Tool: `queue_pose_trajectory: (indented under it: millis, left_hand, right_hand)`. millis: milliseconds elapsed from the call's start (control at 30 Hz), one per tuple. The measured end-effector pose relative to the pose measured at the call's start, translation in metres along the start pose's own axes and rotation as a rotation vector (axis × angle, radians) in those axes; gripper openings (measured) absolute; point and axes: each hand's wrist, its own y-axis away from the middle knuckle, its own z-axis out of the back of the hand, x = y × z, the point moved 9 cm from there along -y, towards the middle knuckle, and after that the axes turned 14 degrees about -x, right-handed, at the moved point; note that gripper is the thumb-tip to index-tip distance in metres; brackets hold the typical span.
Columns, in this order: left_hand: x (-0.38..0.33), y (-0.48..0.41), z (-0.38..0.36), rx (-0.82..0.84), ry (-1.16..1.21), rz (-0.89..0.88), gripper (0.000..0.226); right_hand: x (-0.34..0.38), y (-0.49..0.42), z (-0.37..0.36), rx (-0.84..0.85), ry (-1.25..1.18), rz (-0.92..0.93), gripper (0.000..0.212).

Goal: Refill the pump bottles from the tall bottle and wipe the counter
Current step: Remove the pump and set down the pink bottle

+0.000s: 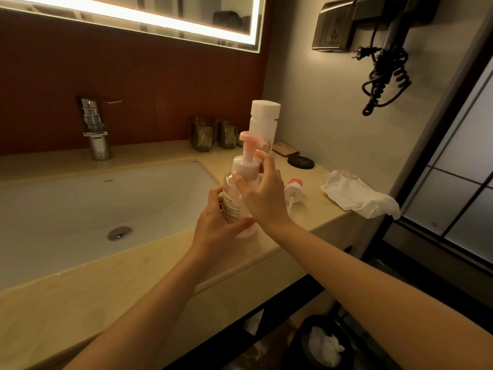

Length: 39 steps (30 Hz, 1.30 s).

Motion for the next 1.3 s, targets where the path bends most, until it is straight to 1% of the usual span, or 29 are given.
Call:
queue_pose_trajectory:
  millis: [100,233,333,400,533,667,733,800,833,900,967,1000,1133,1200,1300]
  left_hand:
    - [0.000,0.001,0.001,-0.003,-0.009,0.002,0.072]
    - [-0.002,0.002,-0.001,0.007,-0.058,-0.020,0.074]
    - [-0.003,0.004,-0.002,0.023,-0.090,-0.037,0.078]
    - [-0.003,0.004,-0.003,0.029,-0.092,-0.036,0.078]
    - [-0.001,0.004,-0.004,0.049,-0.089,0.000,0.079]
    - [0.002,0.003,-0.010,0.093,-0.087,0.035,0.082]
    - [0.005,0.001,-0.014,0.112,-0.079,0.057,0.082]
    - [0.009,0.000,-0.019,0.142,-0.074,0.082,0.083]
    - [0.010,-0.001,-0.023,0.158,-0.074,0.091,0.084]
    - [0.008,-0.005,-0.030,0.182,-0.074,0.093,0.086]
    - [0.004,-0.010,-0.039,0.192,-0.079,0.083,0.085]
    - [0.003,-0.013,-0.043,0.194,-0.086,0.081,0.085]
    - [0.000,-0.022,-0.055,0.160,-0.101,0.060,0.079]
    - [-0.001,-0.023,-0.060,0.126,-0.087,0.054,0.084]
    - [0.000,-0.026,-0.067,0.092,-0.056,0.045,0.090]
  right_hand:
    - [-0.001,0.000,0.004,-0.004,-0.003,0.003,0.057]
    - [0.004,-0.009,0.003,0.089,-0.052,-0.009,0.057]
    - [0.010,-0.020,0.008,0.143,-0.111,-0.054,0.052]
    - [0.013,-0.030,0.012,0.143,-0.169,-0.098,0.048]
    - [0.021,-0.059,0.036,0.048,-0.290,-0.172,0.045]
    - [0.018,-0.099,0.079,-0.110,-0.366,-0.237,0.031]
    - [0.001,-0.117,0.098,-0.178,-0.388,-0.296,0.023]
    - [-0.029,-0.128,0.110,-0.199,-0.324,-0.369,0.026]
    - [-0.047,-0.130,0.112,-0.171,-0.250,-0.414,0.031]
    - [-0.087,-0.123,0.105,-0.032,-0.095,-0.517,0.036]
    - [-0.125,-0.105,0.091,0.106,-0.027,-0.634,0.032]
    - [-0.144,-0.095,0.085,0.138,0.005,-0.690,0.031]
    - [-0.195,-0.070,0.069,0.213,0.122,-0.841,0.031]
    - [-0.206,-0.064,0.063,0.203,0.090,-0.900,0.027]
    - [-0.215,-0.064,0.055,0.175,0.052,-0.899,0.035]
